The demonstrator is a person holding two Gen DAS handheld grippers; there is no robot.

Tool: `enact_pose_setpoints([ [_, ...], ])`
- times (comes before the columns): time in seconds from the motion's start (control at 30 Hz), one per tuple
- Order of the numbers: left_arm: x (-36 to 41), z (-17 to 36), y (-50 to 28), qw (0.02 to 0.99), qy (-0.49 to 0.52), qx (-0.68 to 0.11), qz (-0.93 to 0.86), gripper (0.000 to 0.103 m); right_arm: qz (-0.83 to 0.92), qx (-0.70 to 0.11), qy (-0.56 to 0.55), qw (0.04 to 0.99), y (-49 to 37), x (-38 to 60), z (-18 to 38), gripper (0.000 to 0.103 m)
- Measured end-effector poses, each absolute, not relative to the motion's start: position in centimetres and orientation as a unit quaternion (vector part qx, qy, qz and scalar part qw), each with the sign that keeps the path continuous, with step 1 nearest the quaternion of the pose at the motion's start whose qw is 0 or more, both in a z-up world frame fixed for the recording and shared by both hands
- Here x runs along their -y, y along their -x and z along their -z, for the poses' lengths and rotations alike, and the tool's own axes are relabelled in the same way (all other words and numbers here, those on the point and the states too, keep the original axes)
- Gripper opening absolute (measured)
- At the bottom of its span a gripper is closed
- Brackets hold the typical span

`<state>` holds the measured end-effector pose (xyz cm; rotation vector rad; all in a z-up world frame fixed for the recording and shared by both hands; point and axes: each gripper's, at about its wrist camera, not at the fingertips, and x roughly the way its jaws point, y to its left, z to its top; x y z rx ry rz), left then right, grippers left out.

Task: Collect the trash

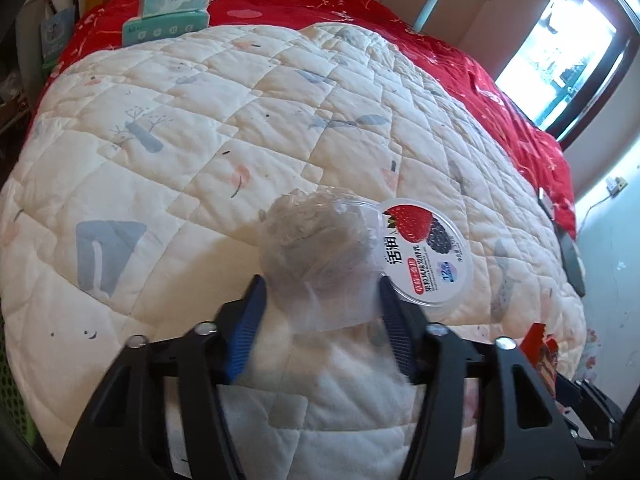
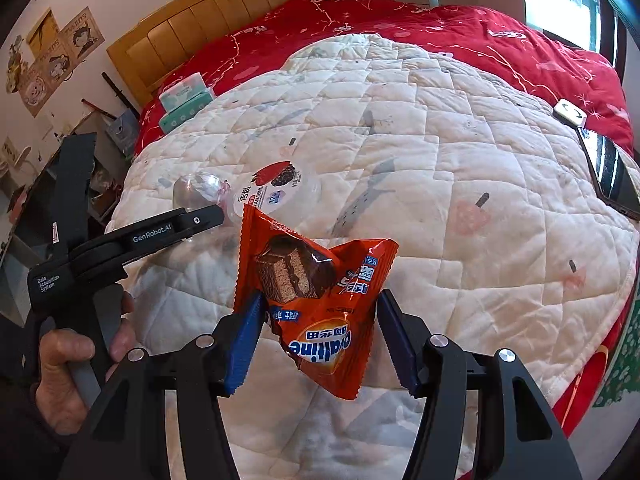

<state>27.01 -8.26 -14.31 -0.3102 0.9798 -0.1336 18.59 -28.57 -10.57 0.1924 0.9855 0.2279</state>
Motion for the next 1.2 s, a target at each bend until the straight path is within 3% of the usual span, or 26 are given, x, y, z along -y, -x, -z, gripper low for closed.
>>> enact_pose_setpoints([
  [0.27,7.5,12.4,-25.3,0.863,0.124,-0.482,0.083,0.052,-0.112,-0.461,-0.093,0.876,-17.7,28.4,9.7,0.056],
  [0.6,6.5,9.1,-23.0,0.825,0.010,-0.551,0.125,0.052,-0.118,-0.452,-0.094,0.879,-16.5,27.8,8.4,0.056],
  [0.8,5.5,9.1,-22.2,0.789,-0.022,-0.599,0.136,0.052,-0.124,-0.446,-0.096,0.881,-15.8,27.3,7.8,0.056],
  [1.2,5.4,7.7,-21.4,0.759,-0.082,-0.627,0.155,0.053,-0.124,-0.447,-0.103,0.880,-15.3,27.5,8.0,0.056],
])
